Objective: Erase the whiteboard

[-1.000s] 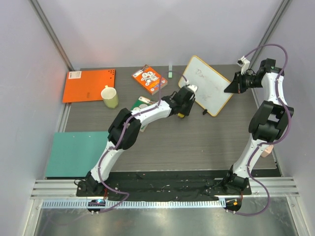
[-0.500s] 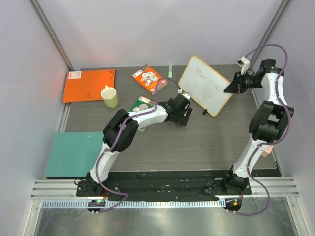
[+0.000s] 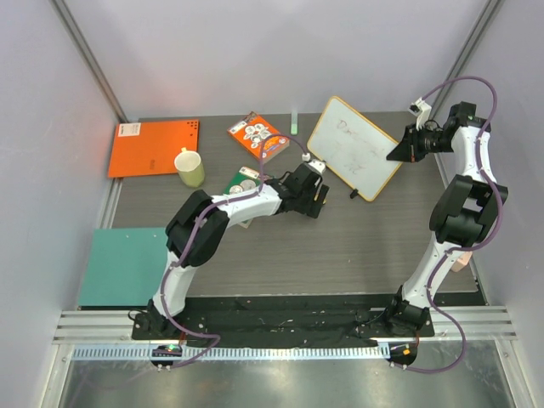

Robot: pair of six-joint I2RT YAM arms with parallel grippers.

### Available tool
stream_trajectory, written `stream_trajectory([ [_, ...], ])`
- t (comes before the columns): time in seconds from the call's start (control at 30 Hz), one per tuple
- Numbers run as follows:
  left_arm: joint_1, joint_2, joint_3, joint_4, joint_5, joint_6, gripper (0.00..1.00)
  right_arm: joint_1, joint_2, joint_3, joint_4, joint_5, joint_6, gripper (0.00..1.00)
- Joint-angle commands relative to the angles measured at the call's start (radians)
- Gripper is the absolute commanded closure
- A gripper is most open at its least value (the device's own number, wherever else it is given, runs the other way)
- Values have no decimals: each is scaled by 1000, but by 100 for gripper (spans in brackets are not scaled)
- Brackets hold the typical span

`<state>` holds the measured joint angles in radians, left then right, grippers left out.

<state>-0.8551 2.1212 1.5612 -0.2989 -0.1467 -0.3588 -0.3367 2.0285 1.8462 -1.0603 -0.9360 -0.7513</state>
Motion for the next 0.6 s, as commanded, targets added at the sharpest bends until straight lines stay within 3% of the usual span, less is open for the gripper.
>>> stream_trajectory([
  [0.0,4,-12,87,64,44,58,24,79,96,-108,-225,198,-71,99],
  [0.1,10,54,178,2,68,75,31,77,98,-107,-225,194,-71,99],
  [0.17,16,85,201,-12,79,75,41,79,98,-107,-227,192,-71,99],
  [0.33,21,112,220,-6,88,70,47,79,99,-107,-225,189,-71,99],
  [0.57,21,115,221,-33,98,89,44,77,98,-107,-227,190,-74,99],
])
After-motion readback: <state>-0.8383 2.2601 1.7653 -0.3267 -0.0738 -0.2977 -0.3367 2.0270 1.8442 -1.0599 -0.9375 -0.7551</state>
